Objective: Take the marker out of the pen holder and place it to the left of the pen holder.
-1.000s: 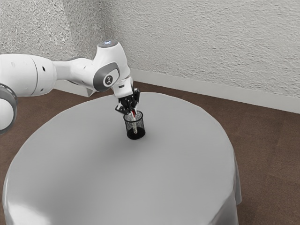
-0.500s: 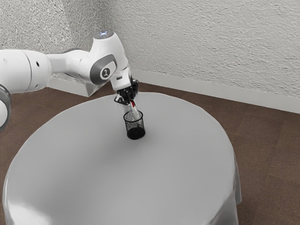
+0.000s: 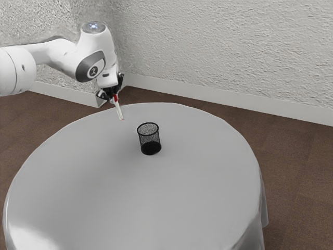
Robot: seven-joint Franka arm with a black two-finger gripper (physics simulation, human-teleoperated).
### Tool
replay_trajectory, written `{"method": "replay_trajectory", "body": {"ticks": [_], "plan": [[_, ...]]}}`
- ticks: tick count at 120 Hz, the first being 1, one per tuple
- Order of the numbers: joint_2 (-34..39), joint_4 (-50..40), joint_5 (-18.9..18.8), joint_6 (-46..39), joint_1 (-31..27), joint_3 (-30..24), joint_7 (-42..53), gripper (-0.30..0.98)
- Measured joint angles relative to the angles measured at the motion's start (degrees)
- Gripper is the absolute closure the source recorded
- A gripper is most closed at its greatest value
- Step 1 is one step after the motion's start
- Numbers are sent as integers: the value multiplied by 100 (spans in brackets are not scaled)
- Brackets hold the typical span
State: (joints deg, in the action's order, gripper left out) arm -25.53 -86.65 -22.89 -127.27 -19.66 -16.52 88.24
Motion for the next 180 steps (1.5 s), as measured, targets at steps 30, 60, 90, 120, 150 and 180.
{"method": "replay_trajectory", "body": {"ticks": [30,60,90,120,150,180], "plan": [[-617,87,-2235,-876,33,338,-190,77],[-956,5,-3894,-1199,57,345,-827,77],[-1088,-54,-4197,-1291,69,344,-1397,76],[-1082,-169,-4364,-1216,120,343,-1787,29],[835,-1165,-2579,-615,209,-266,-2119,9],[2753,-976,1037,2254,1927,579,-3038,3]]}}
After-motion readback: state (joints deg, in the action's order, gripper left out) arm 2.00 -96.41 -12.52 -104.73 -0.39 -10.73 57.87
